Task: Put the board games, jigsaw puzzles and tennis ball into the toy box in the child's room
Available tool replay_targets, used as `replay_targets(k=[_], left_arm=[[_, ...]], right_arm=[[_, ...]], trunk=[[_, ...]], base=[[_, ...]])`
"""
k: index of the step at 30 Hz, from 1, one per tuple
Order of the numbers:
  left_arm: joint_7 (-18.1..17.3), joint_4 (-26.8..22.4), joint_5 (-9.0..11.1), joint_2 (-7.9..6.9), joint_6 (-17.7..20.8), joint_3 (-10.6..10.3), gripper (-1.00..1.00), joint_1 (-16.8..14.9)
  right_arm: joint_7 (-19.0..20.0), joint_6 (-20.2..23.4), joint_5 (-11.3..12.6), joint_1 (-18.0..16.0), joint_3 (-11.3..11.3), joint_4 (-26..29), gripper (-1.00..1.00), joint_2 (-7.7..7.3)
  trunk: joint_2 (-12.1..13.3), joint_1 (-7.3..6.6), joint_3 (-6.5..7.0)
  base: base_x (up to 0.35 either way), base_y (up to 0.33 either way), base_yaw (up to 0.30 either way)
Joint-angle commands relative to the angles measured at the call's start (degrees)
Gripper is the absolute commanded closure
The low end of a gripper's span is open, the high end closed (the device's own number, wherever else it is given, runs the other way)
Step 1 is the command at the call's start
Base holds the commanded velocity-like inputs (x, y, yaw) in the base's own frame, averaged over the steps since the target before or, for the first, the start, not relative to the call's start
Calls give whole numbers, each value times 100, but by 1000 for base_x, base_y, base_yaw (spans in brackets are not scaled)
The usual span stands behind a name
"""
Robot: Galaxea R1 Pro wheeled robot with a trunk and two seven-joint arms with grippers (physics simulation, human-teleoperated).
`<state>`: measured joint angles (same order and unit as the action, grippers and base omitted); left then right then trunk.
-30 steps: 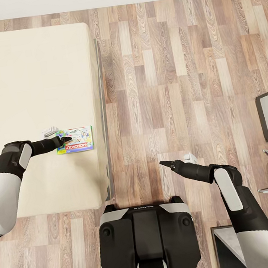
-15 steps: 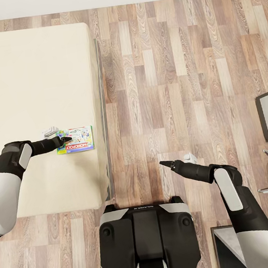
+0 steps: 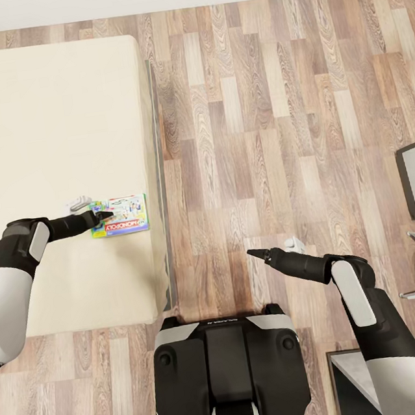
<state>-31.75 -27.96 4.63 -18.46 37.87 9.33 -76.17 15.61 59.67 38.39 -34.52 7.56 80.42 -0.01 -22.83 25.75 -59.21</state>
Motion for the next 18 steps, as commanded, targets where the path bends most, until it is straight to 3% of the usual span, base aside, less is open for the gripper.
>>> replay_targets(k=[1, 18], left_arm=[[-15, -2, 47, 1, 58, 13, -100, -2], [-60, -33, 47, 17, 104, 14, -100, -3]], right_arm=[[56, 25, -51, -2, 9, 4, -100, 1], [56, 27, -51, -2, 9, 8, -100, 1]], trunk=[[-9, 4, -6], [-9, 4, -6]], base=[[0, 0, 0], [0, 0, 0]])
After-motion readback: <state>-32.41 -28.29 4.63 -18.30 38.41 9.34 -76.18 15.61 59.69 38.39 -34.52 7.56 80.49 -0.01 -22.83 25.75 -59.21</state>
